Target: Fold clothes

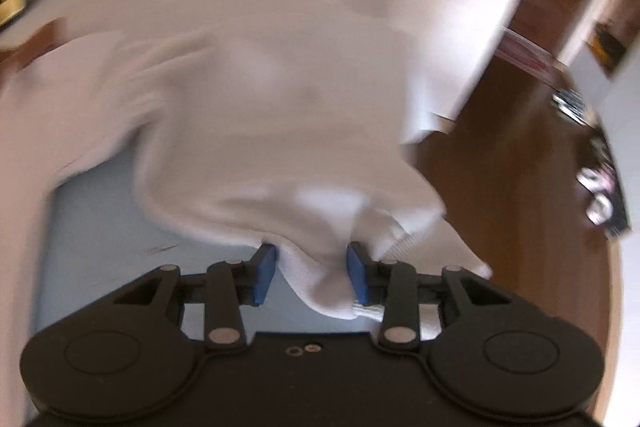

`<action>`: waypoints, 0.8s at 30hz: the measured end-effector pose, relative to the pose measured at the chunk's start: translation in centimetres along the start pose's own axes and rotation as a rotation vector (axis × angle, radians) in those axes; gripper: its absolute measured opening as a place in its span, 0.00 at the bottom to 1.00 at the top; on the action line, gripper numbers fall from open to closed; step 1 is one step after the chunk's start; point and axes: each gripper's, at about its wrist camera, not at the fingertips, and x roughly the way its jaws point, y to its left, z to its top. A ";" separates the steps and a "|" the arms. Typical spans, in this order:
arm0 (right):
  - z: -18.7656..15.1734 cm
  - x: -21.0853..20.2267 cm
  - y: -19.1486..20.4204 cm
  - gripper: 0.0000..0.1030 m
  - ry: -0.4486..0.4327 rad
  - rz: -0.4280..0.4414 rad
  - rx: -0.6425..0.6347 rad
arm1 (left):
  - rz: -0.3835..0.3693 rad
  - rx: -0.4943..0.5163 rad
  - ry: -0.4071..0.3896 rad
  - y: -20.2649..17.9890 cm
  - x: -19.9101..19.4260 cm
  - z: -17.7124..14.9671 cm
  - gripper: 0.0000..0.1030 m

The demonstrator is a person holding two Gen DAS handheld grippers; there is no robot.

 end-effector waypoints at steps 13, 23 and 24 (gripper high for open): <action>-2.2 -4.7 1.4 1.00 -0.048 0.085 -0.041 | -0.010 0.016 0.006 0.2 -0.2 0.0 0.65; -7.6 -7.2 11.1 1.00 -0.025 0.303 -0.114 | -0.024 -0.029 -0.041 0.2 -1.1 0.1 0.67; -7.8 -7.3 12.3 1.00 -0.024 0.325 -0.120 | -0.028 -0.038 -0.049 0.1 -1.1 0.1 0.72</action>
